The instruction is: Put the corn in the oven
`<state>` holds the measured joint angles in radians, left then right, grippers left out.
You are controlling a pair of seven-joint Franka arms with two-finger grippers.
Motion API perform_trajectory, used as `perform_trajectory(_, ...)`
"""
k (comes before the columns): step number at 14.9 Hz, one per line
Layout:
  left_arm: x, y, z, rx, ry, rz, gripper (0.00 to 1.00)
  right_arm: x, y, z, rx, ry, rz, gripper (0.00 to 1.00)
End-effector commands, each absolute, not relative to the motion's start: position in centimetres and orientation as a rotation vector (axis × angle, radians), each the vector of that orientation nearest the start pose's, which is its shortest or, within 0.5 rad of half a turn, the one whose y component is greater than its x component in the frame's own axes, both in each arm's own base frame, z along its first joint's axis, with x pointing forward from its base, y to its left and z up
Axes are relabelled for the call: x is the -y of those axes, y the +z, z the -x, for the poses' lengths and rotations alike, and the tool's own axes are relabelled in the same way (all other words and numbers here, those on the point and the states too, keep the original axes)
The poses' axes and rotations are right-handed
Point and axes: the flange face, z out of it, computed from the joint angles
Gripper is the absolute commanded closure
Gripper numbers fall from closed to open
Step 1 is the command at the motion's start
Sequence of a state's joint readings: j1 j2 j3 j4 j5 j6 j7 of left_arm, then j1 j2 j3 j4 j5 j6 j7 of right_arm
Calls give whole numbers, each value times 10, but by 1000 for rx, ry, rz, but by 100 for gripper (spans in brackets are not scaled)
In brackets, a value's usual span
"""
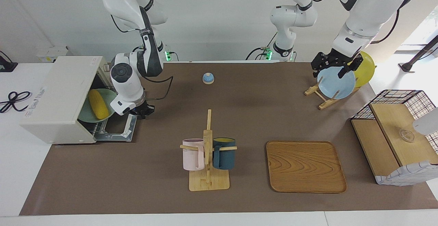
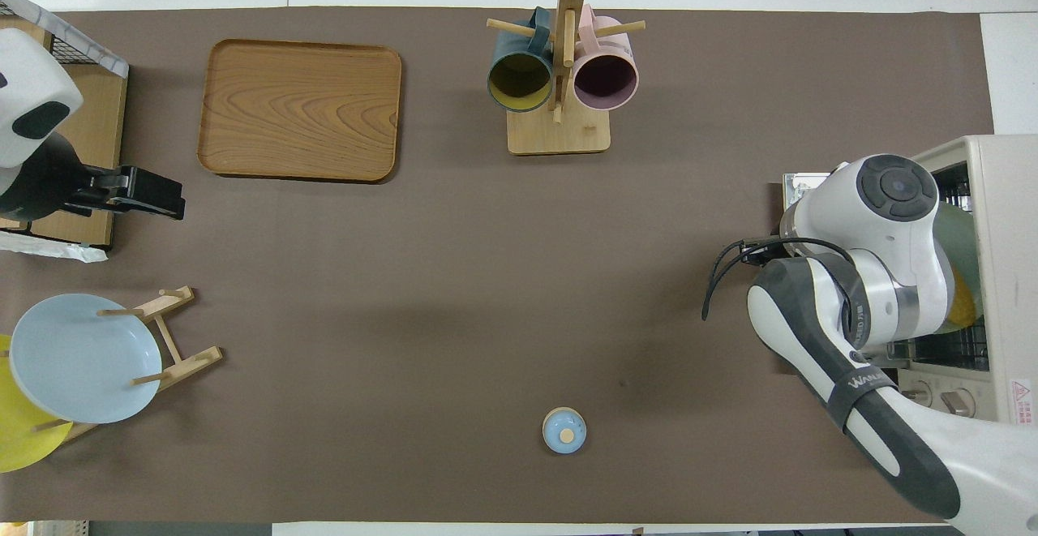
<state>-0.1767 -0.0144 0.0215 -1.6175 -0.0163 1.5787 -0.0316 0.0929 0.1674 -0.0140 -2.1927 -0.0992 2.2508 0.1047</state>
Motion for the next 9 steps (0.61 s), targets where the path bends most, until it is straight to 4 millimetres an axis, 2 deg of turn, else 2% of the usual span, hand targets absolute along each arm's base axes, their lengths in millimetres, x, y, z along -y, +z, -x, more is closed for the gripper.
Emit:
perform_trajectory(1, 84, 611, -541, -185, 52, 3128, 0, -28, 300, -536, 136, 161, 3242, 100)
perform_trajectory(3, 84, 611, -541, -185, 52, 3128, 0, -17, 299, -536, 165, 172, 3254, 100)
perform_trajectory(9, 85, 611, -541, -187, 52, 3128, 0, -15, 304, -537, 201, 208, 3273, 100)
